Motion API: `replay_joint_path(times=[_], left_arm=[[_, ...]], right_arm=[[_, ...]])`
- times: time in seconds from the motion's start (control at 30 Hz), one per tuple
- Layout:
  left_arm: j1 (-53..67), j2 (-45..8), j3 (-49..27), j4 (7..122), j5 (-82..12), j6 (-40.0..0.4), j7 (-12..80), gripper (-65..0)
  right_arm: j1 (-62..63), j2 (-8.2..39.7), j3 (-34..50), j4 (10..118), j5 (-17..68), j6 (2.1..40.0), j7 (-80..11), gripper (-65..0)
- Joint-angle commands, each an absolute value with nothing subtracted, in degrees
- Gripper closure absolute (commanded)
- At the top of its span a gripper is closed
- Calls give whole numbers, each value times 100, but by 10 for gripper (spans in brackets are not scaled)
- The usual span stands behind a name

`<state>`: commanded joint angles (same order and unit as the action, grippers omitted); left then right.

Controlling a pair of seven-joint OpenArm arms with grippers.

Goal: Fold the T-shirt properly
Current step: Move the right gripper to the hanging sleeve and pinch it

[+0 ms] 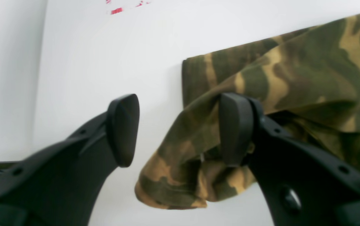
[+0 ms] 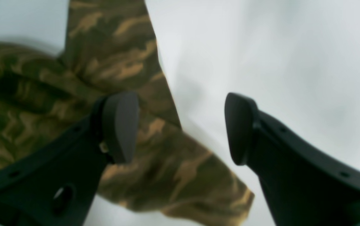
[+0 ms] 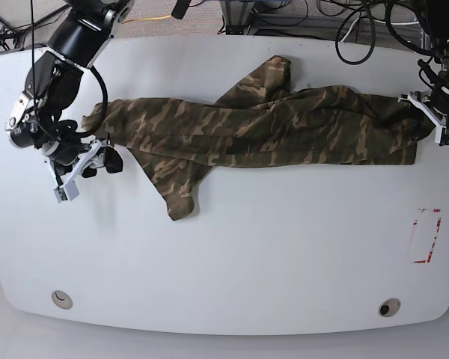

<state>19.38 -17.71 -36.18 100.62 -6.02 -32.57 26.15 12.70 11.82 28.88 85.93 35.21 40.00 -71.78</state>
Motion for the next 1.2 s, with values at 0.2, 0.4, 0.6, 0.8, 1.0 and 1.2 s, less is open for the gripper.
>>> replay_joint_path(times=[0.2, 0.4, 0.6, 0.8, 1.0, 1.2], left_arm=[[1965, -1754, -3618, 10070, -602, -3257, 2615, -374], [1956, -1754, -3635, 10079, -602, -3257, 2615, -374], [1938, -1763, -3635, 10062, -611, -3257, 2615, -374], [1938, -1763, -3635, 10079, -611, -3257, 2615, -374], [1938, -1763, -3670, 10176, -655, -3257, 2615, -375], [1543, -1525, -4127, 10316, -875, -3257, 2712, -378]], right_arm=[[1552, 1358, 2079, 7521, 3512, 4000, -6475, -409], [1569, 1499, 1666, 6642, 3512, 4000, -5701, -409], [1543, 1631, 1182, 6387, 3521, 4000, -5437, -409], [1534, 1473, 866, 6387, 3512, 4000, -5429, -396], [1560, 1446, 1015, 6352, 3512, 4000, -5393, -130], [1560, 1464, 998, 6396, 3521, 4000, -5393, 0]])
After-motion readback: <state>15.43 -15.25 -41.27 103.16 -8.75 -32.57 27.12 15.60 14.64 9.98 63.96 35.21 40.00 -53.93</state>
